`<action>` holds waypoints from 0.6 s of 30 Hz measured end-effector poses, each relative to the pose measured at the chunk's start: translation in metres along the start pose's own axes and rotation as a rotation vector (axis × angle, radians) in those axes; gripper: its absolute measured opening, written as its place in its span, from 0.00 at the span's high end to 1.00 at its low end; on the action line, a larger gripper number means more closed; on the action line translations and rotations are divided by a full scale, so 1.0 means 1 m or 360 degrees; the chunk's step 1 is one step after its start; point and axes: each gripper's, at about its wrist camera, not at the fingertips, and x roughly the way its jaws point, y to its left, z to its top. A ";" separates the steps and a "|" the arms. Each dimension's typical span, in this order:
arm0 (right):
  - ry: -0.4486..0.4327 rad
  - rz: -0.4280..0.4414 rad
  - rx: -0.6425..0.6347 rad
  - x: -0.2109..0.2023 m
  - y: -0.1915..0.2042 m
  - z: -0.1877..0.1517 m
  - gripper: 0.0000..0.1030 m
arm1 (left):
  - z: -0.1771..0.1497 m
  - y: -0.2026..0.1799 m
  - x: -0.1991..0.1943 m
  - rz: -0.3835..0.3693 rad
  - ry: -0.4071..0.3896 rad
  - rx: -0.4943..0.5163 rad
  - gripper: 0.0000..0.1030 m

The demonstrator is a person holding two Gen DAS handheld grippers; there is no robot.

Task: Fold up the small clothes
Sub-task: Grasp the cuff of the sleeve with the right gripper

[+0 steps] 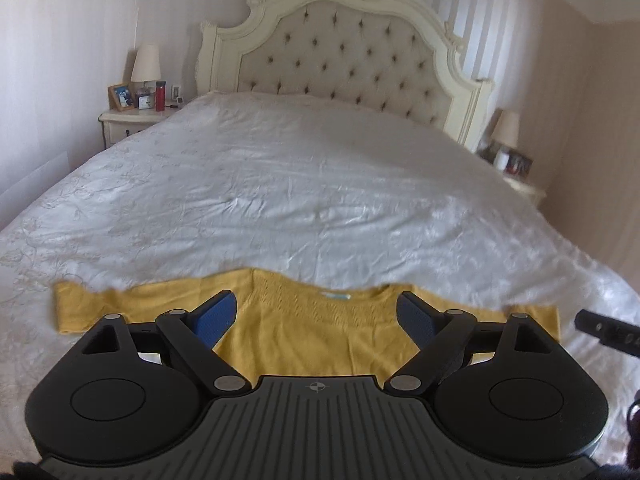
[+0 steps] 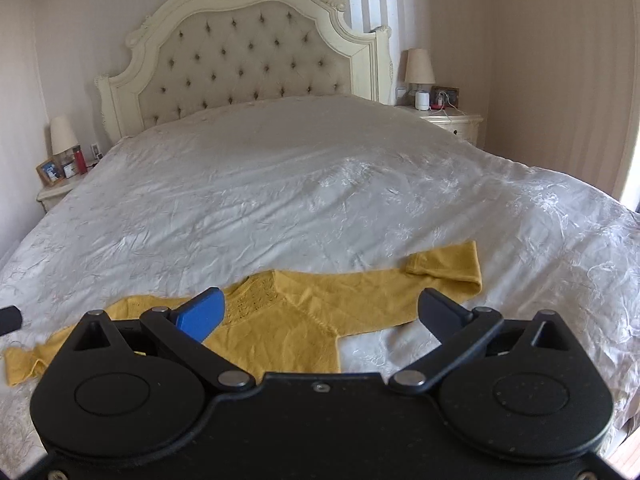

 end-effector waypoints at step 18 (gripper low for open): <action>0.0356 -0.0218 -0.0578 0.249 -0.099 0.019 0.36 | -0.033 -0.049 0.102 0.0330 0.0690 -0.0153 0.22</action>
